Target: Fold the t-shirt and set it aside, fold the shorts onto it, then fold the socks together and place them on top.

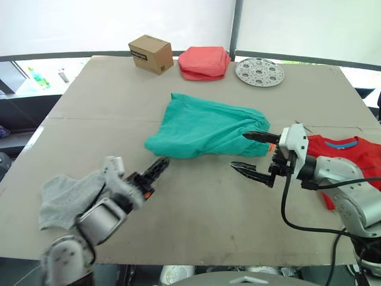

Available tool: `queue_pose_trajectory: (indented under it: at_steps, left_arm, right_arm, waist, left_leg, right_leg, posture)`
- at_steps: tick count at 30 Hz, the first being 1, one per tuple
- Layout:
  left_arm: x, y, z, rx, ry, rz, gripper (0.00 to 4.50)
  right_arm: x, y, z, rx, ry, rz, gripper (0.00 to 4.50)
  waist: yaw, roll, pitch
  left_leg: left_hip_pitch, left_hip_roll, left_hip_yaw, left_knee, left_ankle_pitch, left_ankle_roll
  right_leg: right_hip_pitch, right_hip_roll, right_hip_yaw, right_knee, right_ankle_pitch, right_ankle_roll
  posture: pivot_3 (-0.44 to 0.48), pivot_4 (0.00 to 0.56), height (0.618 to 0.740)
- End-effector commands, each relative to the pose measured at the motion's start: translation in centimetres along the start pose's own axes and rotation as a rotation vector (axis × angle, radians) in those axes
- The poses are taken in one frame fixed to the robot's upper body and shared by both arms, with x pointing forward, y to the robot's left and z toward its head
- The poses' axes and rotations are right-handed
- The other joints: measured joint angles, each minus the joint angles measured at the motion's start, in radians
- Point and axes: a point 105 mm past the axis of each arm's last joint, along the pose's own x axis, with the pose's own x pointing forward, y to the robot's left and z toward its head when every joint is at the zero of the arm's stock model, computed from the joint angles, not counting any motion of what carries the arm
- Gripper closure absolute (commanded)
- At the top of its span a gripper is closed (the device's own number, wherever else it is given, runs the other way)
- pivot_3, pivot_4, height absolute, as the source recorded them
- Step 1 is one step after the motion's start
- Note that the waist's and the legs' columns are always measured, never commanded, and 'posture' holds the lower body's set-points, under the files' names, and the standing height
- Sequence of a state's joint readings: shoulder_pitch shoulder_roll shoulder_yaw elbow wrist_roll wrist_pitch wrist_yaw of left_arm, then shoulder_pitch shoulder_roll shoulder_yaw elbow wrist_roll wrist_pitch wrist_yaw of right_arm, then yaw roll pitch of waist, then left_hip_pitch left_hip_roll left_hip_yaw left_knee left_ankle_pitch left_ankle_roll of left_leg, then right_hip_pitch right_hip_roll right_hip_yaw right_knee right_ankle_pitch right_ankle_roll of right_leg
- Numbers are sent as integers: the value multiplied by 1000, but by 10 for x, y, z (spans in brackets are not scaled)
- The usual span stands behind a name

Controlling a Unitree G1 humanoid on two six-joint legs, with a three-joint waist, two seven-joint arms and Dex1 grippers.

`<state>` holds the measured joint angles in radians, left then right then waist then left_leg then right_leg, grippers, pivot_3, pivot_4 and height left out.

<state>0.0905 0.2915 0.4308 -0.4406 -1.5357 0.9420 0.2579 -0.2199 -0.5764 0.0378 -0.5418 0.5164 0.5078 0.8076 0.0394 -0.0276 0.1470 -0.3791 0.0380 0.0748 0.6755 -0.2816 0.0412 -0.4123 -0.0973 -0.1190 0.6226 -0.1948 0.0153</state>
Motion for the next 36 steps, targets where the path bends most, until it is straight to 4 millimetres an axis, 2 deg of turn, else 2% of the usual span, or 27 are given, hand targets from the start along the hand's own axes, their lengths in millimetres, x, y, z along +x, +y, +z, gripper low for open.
queue_pose_trajectory:
  at_steps: [1, 9, 12, 15, 19, 21, 24, 26, 29, 32, 36]
  left_arm:
    - [27, 2, 5, -83, -46, 74, 58]
    - [95, -11, 19, -183, -111, 99, 58]
    - [111, -6, 25, -184, -142, 142, 897]
    - [121, -6, 29, -147, -155, 151, 2273]
    - [124, 1, 42, -82, -193, 188, 4364]
    - [116, 2, 63, 64, -258, 205, 4443]
    - [93, 1, 100, 268, -395, 239, 4443]
    - [78, -7, 116, 478, -441, 237, 4443]
    - [59, -15, 133, 694, -501, 244, 4443]
    - [50, -25, 140, 917, -495, 211, 4443]
    - [50, -39, 133, 1231, -431, 111, 4443]
  right_arm:
    - [-2, 6, 11, -56, -31, 15, 0]
    - [-5, 7, 13, -82, -28, 13, 0]
    - [-6, 7, 13, -87, -22, -1, 0]
    - [-7, 7, 14, -93, -15, -16, 0]
    - [-7, 6, 14, -97, -9, -28, 0]
    - [-8, 5, 13, -102, 2, -37, 0]
    - [-7, 3, 12, -102, 6, -49, 0]
    - [-6, 2, 9, -100, 8, -51, 0]
    - [-5, 1, 4, -97, 17, -60, 0]
    - [-4, -2, 0, -93, 19, -69, 0]
    - [-4, -9, -6, -86, 27, -96, 0]
  waist:
    - [1, 0, 0]
    - [2, 0, 0]
    - [2, 0, -1]
    - [2, 0, -1]
    - [2, 0, -1]
    - [-2, -1, 0]
    - [-20, -2, 0]
    - [-28, -2, 1]
    - [-24, -1, 1]
    - [-21, -1, 1]
    - [-19, 0, 2]
  left_leg:
    - [0, 0, 0, 0, 0, 0]
    - [0, -1, -1, 1, 0, 0]
    - [0, -2, -1, 1, 0, 1]
    - [0, -2, -1, 1, 0, 1]
    - [-1, -1, -1, 1, 0, 1]
    - [-1, -1, -1, 1, 0, 1]
    - [-1, 1, -1, 0, 0, 0]
    - [-1, 1, -1, -1, 0, 0]
    - [-1, 2, -1, -4, 0, 0]
    - [-1, 3, -1, -4, 0, 0]
    - [-2, 2, 0, -4, 0, 0]
  right_leg:
    - [0, 0, 0, 0, 0, 0]
    - [1, 3, -5, -1, 0, 0]
    - [1, 3, -5, -1, 0, 1]
    - [1, 3, -5, -1, 0, 1]
    - [1, 4, -6, -1, 1, 7]
    - [1, 4, -6, -1, 0, 7]
    - [0, 6, -5, -2, 0, 7]
    - [-1, 7, -5, -3, 1, 7]
    - [-2, 8, -5, -4, 2, 3]
    - [-2, 7, -5, -5, 1, 3]
    - [-2, 4, -6, -6, -3, 3]
  posture:
    - [0, 150, 740]
    - [0, 150, 740]
    - [0, 150, 740]
    - [0, 150, 740]
    - [0, 150, 740]
    - [0, 150, 740]
    - [0, 150, 740]
    - [0, 150, 740]
    - [0, 150, 740]
    - [0, 150, 740]
    - [0, 150, 740]
